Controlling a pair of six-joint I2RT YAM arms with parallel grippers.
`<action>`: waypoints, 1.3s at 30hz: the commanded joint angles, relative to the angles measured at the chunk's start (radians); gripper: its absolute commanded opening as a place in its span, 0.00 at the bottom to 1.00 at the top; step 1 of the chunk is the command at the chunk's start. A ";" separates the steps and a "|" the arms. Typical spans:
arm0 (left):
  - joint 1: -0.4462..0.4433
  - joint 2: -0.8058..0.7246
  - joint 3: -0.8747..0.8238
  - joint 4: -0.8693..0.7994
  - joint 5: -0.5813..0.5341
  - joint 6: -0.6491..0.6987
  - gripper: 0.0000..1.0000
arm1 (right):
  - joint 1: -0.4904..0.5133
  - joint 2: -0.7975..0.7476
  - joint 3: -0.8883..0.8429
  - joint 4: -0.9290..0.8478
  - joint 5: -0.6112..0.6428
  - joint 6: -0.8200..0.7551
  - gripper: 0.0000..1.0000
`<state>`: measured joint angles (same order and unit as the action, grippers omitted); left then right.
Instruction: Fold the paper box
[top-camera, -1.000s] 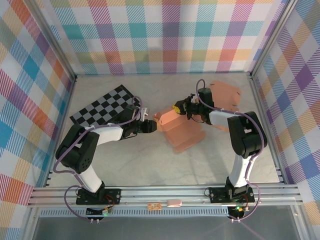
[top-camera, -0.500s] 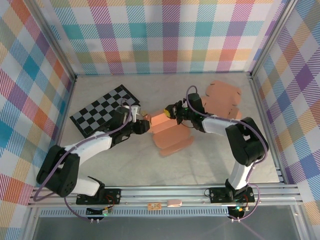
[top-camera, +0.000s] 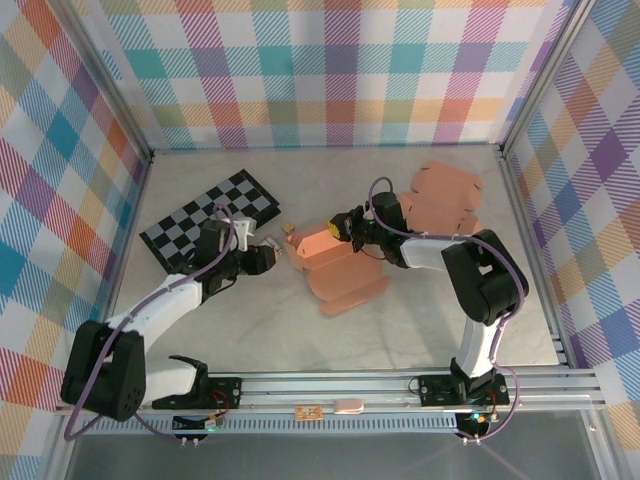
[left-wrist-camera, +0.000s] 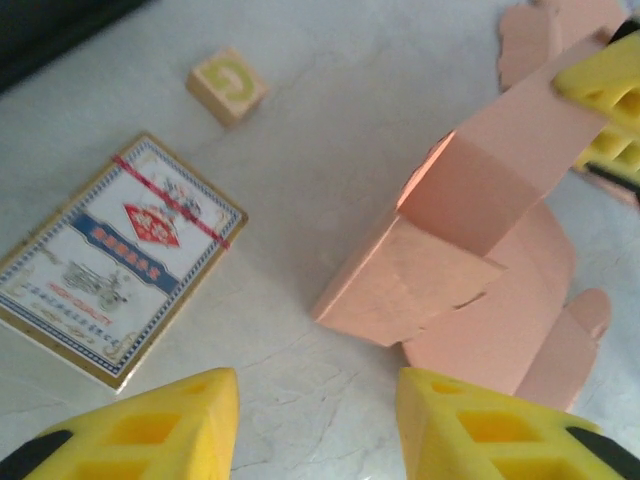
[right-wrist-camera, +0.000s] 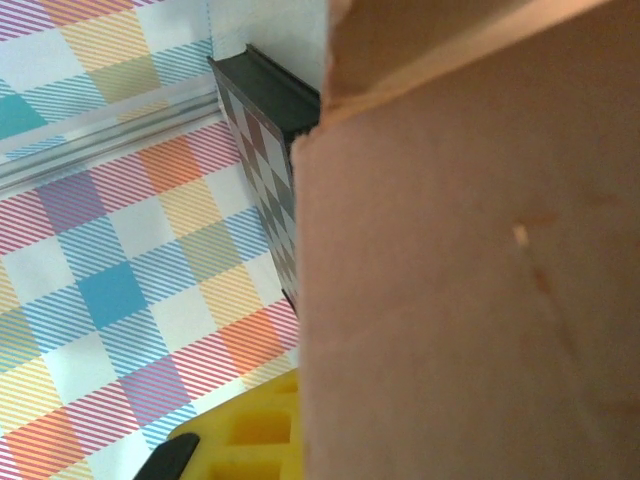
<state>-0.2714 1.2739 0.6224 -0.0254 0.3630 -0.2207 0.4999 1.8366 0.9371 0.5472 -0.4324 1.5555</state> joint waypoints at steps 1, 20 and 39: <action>0.006 0.079 0.037 0.014 0.067 0.038 0.43 | -0.008 0.009 -0.007 0.043 -0.050 -0.028 0.00; -0.090 0.240 0.095 0.175 0.076 0.052 0.45 | -0.029 0.050 -0.052 0.182 -0.106 -0.008 0.00; -0.177 0.240 0.113 0.207 0.048 0.037 0.44 | -0.033 0.052 -0.034 0.177 -0.120 -0.002 0.00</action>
<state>-0.4408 1.5188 0.7063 0.1619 0.4004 -0.1932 0.4709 1.8778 0.8963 0.6956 -0.5297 1.5562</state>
